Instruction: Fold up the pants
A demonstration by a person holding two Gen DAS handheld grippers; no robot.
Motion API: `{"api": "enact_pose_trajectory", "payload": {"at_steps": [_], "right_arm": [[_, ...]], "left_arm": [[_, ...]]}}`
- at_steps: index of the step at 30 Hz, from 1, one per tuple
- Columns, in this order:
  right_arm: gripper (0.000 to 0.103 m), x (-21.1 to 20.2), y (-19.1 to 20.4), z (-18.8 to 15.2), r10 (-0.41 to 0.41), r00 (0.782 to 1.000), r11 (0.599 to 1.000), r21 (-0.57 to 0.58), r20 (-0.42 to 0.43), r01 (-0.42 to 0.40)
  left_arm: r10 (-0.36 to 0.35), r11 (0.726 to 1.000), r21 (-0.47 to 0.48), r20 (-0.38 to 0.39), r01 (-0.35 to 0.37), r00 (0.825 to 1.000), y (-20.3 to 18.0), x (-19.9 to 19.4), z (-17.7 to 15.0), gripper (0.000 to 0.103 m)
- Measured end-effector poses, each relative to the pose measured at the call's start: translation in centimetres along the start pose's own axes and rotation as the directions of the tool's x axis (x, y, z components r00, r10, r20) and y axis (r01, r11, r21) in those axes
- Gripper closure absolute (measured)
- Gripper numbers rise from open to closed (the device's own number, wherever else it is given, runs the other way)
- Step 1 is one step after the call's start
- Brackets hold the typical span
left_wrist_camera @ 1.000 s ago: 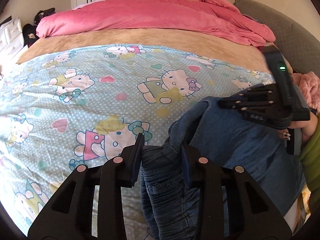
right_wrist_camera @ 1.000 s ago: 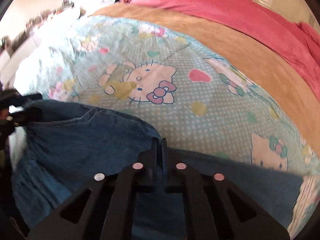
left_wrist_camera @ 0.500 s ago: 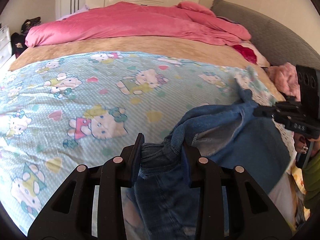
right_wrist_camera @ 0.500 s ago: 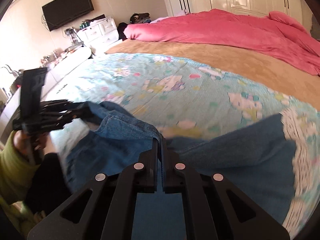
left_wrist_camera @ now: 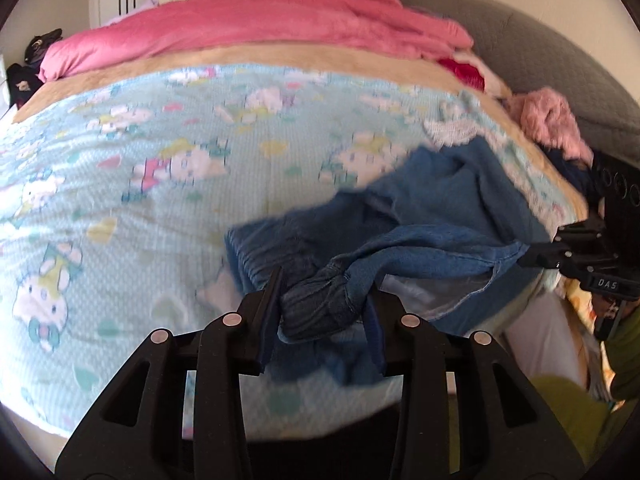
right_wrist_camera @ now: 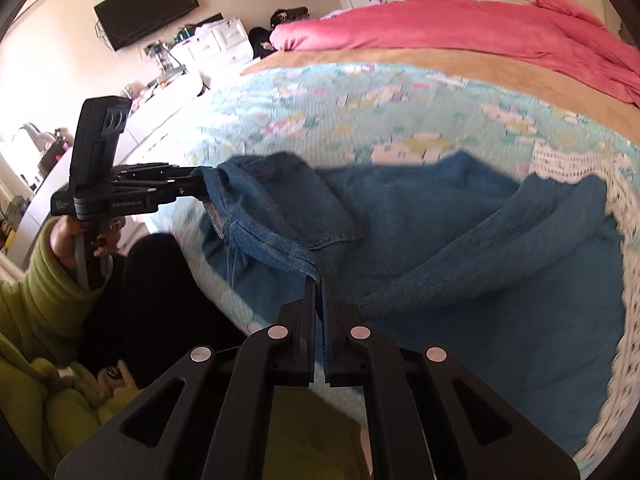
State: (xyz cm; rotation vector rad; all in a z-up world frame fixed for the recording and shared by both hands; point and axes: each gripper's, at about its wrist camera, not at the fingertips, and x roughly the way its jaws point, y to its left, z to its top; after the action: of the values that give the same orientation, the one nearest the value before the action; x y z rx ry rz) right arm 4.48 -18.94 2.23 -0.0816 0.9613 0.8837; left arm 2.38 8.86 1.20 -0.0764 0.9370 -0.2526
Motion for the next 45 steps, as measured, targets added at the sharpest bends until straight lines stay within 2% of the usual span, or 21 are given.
{"api": "enact_pose_trajectory", "payload": {"at_steps": [5, 8, 10, 12, 15, 17, 19, 22, 26, 30, 32, 34, 36, 37, 41, 45], "right_arm": [[0.1, 2.5, 0.7, -1.9, -0.029, 0.997, 1.0, -0.004, -0.076, 0.029], [0.095, 2.7, 1.2, -2.3, -0.048, 0.994, 0.999, -0.028, -0.097, 0.045], [0.092, 1.2, 1.3, -2.0, -0.036, 0.997, 0.999, -0.027, -0.063, 0.034], [0.09, -0.4, 1.2, -1.3, -0.052, 0.999, 0.998, -0.034, -0.004, 0.052], [0.077, -1.9, 1.0, -0.4, -0.061, 0.995, 0.998, -0.01, 0.081, 0.062], [0.07, -1.9, 0.7, 0.3, -0.054, 0.992, 0.998, 0.016, 0.115, 0.053], [0.07, -0.7, 0.5, 0.7, -0.068, 0.993, 0.997, 0.04, 0.098, 0.064], [0.07, 1.8, 0.0, 0.7, -0.101, 0.994, 0.992, 0.08, 0.038, 0.098], [0.069, 5.0, -1.1, -0.6, -0.107, 0.992, 0.981, 0.156, -0.073, 0.117], [0.069, 4.4, -1.4, -0.8, -0.078, 0.996, 0.981, 0.172, -0.045, 0.085], [0.066, 2.7, -1.3, -0.3, -0.091, 0.996, 0.982, 0.168, 0.005, 0.089], [0.059, 0.5, -1.7, 0.7, -0.131, 0.989, 0.979, 0.164, 0.065, 0.118], [0.055, -1.3, -2.8, 1.6, -0.194, 0.975, 0.97, 0.172, 0.111, 0.173], [0.055, -2.0, -3.4, 2.1, -0.234, 0.964, 0.962, 0.176, 0.123, 0.211], [0.042, -3.1, -6.5, 3.9, -0.334, 0.935, 0.932, 0.192, 0.122, 0.308], [0.041, -1.8, -10.3, 6.2, -0.441, 0.894, 0.887, 0.189, 0.079, 0.421]], "left_arm": [[0.037, 0.999, 0.025, -0.047, -0.036, 0.998, -0.1, 0.3, -2.1, 0.064], [0.048, 0.999, 0.012, -0.056, -0.047, 0.997, 0.3, -0.4, -3.1, 0.062], [0.06, 0.998, 0.002, -0.046, -0.06, 0.997, 0.3, -1.3, -3.3, 0.061], [0.072, 0.997, -0.011, -0.005, -0.072, 0.997, 0.4, -3.2, -3.3, 0.061], [0.093, 0.996, -0.01, 0.071, -0.093, 0.993, -0.5, -5.6, -2.3, 0.061], [0.077, 0.997, 0.001, 0.11, -0.078, 0.991, -1.8, -6.5, -1.2, 0.061], [0.057, 0.998, 0.023, 0.113, -0.06, 0.992, -3.2, -5.9, -0.4, 0.061], [0.05, 0.997, 0.05, 0.043, -0.052, 0.998, -4.9, -2.2, 0.2, 0.061], [0.119, 0.991, 0.066, -0.068, -0.114, 0.991, -5.1, 2.7, -1.2, 0.062], [0.148, 0.985, 0.101, -0.073, -0.14, 0.986, -5.5, 3.5, -1.8, 0.062], [0.124, 0.99, 0.079, -0.061, -0.119, 0.99, -5.6, 2.7, -1.3, 0.062], [0.102, 0.993, 0.065, -0.015, -0.1, 0.995, -5.8, 1.2, -0.4, 0.061], [0.088, 0.994, 0.067, 0.029, -0.09, 0.996, -6.6, 0.1, 0.6, 0.05], [0.077, 0.994, 0.069, 0.041, -0.079, 0.996, -6.9, -0.2, 1.0, 0.049], [-0.014, 0.998, 0.06, 0.054, 0.011, 0.998, -8.8, -0.1, 3.0, 0.045], [-0.112, 0.992, 0.061, 0.027, 0.11, 0.993, -11.6, 2.0, 4.1, 0.044]]}}
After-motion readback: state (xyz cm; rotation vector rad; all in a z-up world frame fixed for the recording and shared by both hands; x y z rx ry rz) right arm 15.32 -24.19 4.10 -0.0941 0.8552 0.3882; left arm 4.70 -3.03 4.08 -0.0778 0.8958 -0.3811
